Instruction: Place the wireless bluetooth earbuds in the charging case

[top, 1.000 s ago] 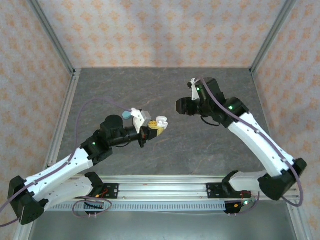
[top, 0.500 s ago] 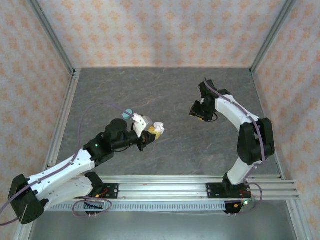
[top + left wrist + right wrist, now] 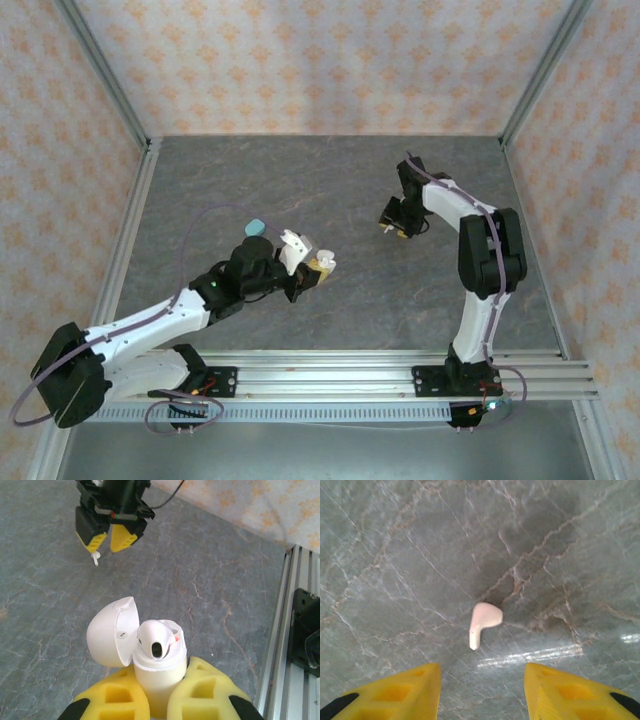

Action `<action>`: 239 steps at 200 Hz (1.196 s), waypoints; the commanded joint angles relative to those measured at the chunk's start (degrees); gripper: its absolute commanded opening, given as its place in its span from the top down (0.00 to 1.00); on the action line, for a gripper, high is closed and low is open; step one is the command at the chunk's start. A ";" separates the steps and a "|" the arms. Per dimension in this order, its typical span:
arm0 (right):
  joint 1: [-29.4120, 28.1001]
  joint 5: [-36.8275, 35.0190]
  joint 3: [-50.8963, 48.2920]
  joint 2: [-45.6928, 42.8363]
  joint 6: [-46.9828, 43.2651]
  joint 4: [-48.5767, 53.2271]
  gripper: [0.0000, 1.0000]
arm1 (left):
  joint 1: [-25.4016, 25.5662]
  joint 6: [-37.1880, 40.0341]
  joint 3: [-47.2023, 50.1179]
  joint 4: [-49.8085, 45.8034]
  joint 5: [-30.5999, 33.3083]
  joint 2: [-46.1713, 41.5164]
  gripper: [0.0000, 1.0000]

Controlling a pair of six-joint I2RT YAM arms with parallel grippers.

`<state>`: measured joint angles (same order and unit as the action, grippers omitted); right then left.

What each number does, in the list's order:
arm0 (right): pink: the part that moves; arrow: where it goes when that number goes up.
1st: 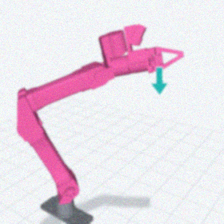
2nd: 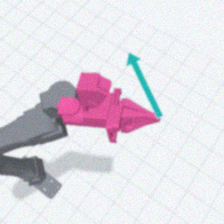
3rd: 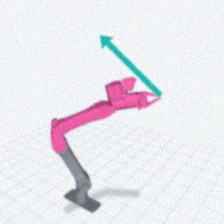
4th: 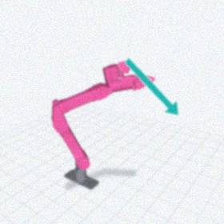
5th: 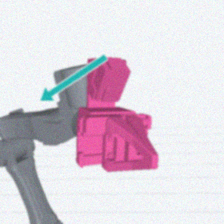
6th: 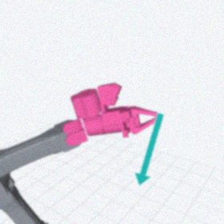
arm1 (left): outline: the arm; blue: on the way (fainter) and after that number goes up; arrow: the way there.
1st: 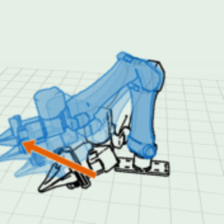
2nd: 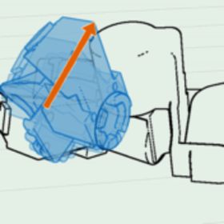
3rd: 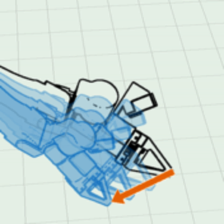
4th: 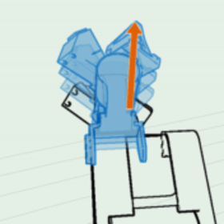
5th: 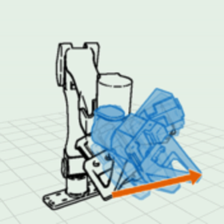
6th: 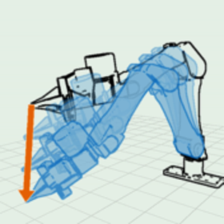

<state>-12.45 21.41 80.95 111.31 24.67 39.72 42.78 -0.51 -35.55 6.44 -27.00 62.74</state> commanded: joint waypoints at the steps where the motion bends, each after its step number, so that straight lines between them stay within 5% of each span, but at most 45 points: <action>1: 0.10 -2.62 2.80 2.05 0.62 -0.19 0.52 | 0.48 2.82 -3.36 0.18 -1.39 0.62 1.00; 112: 0.10 -4.09 6.36 7.40 -1.23 1.68 0.54 | 0.45 2.97 -4.56 1.25 -2.17 4.17 1.00; 239: -0.03 -1.42 7.83 9.92 -5.70 5.31 0.76 | 0.49 3.30 -4.21 -0.96 -1.42 2.56 1.00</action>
<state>-11.99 18.83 88.01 119.70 20.75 43.42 42.78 1.58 -38.65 6.37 -28.25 66.89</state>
